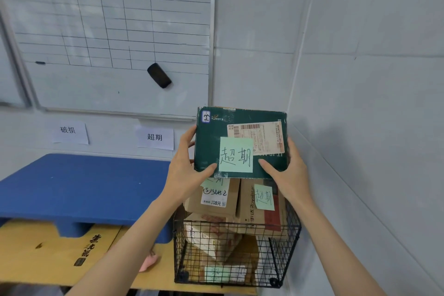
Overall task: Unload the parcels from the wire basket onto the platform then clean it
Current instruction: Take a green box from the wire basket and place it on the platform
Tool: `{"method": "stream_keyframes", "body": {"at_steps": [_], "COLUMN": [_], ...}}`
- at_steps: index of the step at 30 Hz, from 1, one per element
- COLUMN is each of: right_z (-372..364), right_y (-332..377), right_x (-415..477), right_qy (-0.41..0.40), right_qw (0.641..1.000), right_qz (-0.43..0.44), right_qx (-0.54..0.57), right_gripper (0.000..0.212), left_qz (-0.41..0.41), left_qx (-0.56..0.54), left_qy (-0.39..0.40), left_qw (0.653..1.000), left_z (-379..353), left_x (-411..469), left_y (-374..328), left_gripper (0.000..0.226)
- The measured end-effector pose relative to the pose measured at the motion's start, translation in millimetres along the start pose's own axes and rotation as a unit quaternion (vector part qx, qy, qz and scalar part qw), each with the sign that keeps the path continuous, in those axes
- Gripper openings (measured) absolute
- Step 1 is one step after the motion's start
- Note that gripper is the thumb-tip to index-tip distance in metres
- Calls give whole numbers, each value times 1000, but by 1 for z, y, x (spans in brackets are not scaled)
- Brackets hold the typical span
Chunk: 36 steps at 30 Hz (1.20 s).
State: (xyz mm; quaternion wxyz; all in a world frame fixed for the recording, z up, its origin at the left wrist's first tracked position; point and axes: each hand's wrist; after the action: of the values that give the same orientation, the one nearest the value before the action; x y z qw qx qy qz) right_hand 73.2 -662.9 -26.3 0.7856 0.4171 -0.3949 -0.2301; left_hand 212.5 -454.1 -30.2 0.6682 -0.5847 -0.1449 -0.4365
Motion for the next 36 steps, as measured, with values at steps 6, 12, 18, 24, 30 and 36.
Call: {"method": "stream_keyframes", "body": {"at_steps": [6, 12, 18, 24, 30, 36], "right_z": [-5, -32, -73, -119, -178, -252], "right_y": [28, 50, 81, 114, 139, 174], "right_x": [4, 2, -2, -9, -11, -25], "right_qy": [30, 91, 133, 157, 170, 169], "right_qw": [997, 987, 980, 973, 970, 967], "right_qz": [43, 69, 76, 82, 100, 94], "right_qx": [51, 116, 130, 151, 140, 163], "right_gripper": [87, 90, 98, 102, 80, 78], "left_qz": [-7, -21, -6, 11, 25, 28], "left_qx": [-9, 14, 32, 36, 29, 4], "left_qy": [-42, -84, -128, -160, -174, -149], "left_qw": [999, 996, 991, 986, 984, 988], "left_z": [18, 52, 98, 150, 207, 286], "left_x": [10, 6, 0, -5, -2, 2], "left_y": [-14, -24, -19, -4, 22, 53], "left_gripper": [97, 90, 88, 89, 79, 82]}}
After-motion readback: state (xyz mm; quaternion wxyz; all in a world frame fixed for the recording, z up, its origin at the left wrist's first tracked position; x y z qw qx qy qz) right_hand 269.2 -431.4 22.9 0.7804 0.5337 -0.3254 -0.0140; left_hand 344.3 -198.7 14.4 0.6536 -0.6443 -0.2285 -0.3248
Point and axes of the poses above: each hand's wrist, its own x-axis towards the middle knuckle, its own z-axis out of the back of the hand, y = z × x, and after that the axes turned 6 degrees about -z, right-handed
